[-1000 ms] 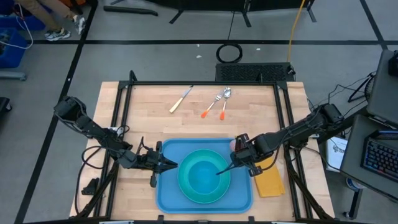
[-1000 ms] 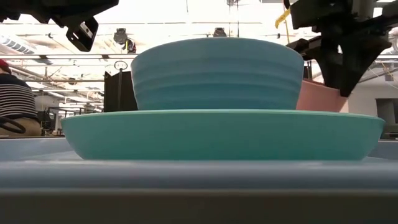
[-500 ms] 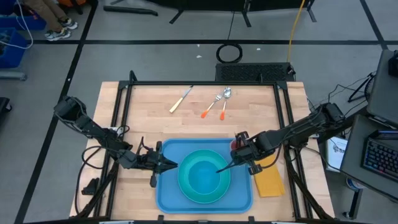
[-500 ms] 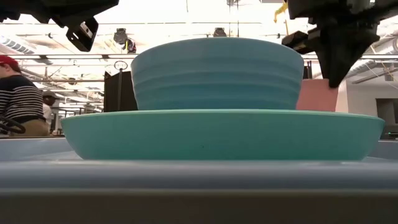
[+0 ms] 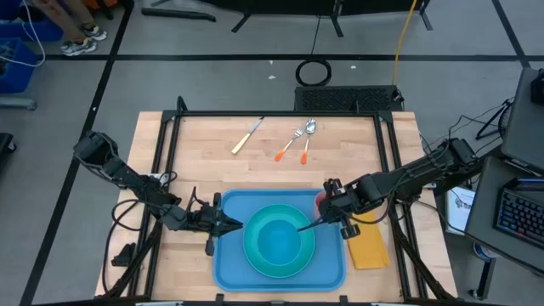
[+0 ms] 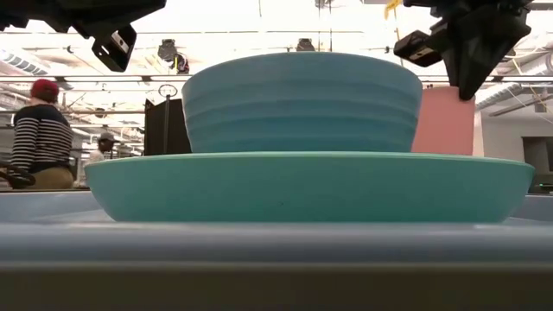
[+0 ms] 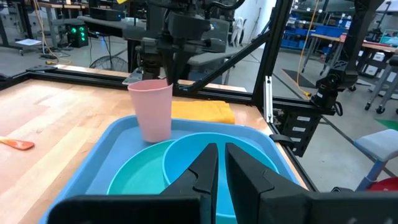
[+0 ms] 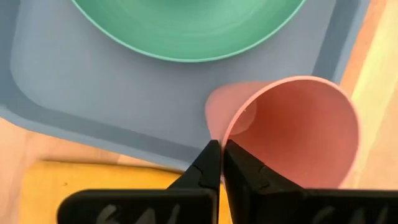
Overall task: Set up tray
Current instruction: Put the pink cup on the blue tray to the top right of the light blue plate
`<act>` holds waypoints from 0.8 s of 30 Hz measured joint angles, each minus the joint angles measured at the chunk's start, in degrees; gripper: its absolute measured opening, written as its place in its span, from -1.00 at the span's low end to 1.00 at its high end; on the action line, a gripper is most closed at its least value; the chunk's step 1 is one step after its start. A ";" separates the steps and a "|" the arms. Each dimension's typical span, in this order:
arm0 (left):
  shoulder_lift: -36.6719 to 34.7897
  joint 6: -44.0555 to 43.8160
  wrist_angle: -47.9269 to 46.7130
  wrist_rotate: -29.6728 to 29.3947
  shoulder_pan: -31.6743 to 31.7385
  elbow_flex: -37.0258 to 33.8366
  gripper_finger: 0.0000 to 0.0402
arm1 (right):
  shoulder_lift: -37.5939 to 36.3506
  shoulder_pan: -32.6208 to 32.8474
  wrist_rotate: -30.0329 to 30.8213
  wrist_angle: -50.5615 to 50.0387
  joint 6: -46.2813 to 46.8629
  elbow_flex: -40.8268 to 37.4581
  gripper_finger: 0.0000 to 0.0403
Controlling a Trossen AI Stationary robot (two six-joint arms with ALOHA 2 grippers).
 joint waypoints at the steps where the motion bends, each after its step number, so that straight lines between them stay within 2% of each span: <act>1: 0.00 0.00 0.00 0.00 0.00 0.00 -0.84 | 0.00 -0.08 -0.42 0.15 0.21 0.00 -1.00; 8: 0.00 -0.07 0.00 0.00 0.00 0.00 -0.84 | 0.00 -0.10 -2.09 0.36 1.63 0.00 -1.00; 24: 0.00 -0.09 -0.02 0.00 0.00 0.00 -0.84 | 0.66 0.70 -1.01 1.66 1.29 0.02 -1.00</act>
